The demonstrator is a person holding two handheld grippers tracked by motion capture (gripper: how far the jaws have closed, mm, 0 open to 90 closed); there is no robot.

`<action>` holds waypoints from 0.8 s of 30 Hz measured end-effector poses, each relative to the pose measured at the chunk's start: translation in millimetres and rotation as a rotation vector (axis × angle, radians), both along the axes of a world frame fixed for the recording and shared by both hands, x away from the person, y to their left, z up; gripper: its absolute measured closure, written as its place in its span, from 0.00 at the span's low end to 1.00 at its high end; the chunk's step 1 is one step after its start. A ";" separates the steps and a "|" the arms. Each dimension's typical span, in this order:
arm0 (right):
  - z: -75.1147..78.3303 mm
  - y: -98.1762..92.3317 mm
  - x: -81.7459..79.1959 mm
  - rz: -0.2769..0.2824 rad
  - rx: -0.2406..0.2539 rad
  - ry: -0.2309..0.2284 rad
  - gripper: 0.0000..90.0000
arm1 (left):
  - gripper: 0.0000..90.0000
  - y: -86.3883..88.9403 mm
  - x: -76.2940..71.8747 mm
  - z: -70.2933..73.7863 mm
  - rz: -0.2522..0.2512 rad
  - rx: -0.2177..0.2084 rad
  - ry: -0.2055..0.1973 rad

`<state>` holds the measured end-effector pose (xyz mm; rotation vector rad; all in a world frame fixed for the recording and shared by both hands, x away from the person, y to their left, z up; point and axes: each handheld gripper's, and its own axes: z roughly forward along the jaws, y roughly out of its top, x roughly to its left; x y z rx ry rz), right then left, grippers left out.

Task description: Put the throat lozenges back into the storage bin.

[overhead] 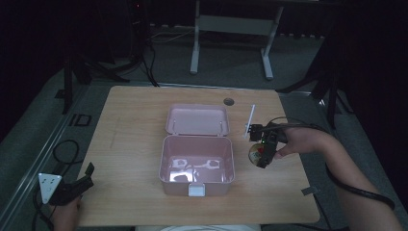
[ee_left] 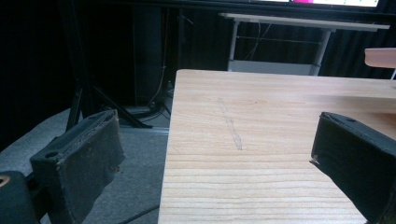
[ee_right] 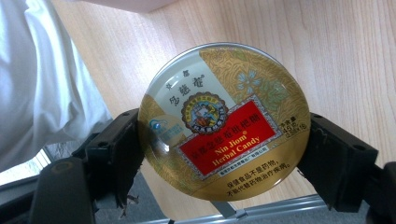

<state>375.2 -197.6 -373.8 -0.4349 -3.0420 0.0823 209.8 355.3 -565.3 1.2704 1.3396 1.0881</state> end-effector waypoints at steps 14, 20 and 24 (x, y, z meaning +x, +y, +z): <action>16.5 36.2 -4.9 0.073 0.002 0.001 0.22 | 0.03 0.2 -0.1 0.0 0.000 0.000 -0.001; 15.4 64.9 -6.7 0.128 0.011 0.013 0.22 | 0.03 0.3 -0.2 0.0 -0.002 -0.002 -0.002; 13.9 77.9 -7.3 0.149 0.010 0.019 0.22 | 0.03 0.3 -0.3 -0.1 -0.003 -0.003 -0.004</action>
